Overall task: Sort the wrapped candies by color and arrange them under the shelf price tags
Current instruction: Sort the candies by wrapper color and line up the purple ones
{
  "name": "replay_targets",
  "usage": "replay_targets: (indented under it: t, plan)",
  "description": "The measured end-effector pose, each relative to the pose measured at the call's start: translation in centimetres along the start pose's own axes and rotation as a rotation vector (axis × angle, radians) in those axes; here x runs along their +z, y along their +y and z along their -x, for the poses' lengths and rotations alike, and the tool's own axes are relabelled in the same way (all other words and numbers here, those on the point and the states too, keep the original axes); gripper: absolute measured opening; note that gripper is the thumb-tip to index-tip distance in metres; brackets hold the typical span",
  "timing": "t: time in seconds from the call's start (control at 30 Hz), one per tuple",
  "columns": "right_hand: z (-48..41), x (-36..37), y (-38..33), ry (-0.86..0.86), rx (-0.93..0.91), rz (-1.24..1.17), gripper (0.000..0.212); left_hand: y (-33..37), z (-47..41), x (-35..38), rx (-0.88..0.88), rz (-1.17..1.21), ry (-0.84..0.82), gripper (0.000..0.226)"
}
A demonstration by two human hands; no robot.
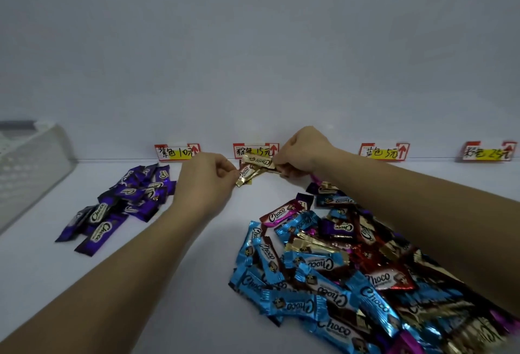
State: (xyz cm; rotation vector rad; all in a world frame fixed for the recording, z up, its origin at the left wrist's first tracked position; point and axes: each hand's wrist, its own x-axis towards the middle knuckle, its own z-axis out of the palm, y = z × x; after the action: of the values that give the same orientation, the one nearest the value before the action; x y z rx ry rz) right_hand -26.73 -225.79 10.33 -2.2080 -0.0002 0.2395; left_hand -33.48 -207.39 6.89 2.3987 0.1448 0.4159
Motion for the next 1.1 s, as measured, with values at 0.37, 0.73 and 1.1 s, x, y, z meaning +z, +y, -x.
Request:
replay_targets:
  t: [0.37,0.73,1.1]
  plan:
    - [4.2,-5.7,2.2,0.12,-0.288,0.263,0.006,0.6,1.3,-0.1,0.061,0.055,0.034,0.012]
    - [7.2,-8.1,8.6,0.146,-0.34,0.579,0.024,5.5,2.7,1.6,0.397,-0.191,-0.383,0.021]
    - [8.1,-11.4,8.9,0.028,-0.205,0.483,0.009,12.1,-1.8,7.9,0.311,-0.107,-0.424,0.022]
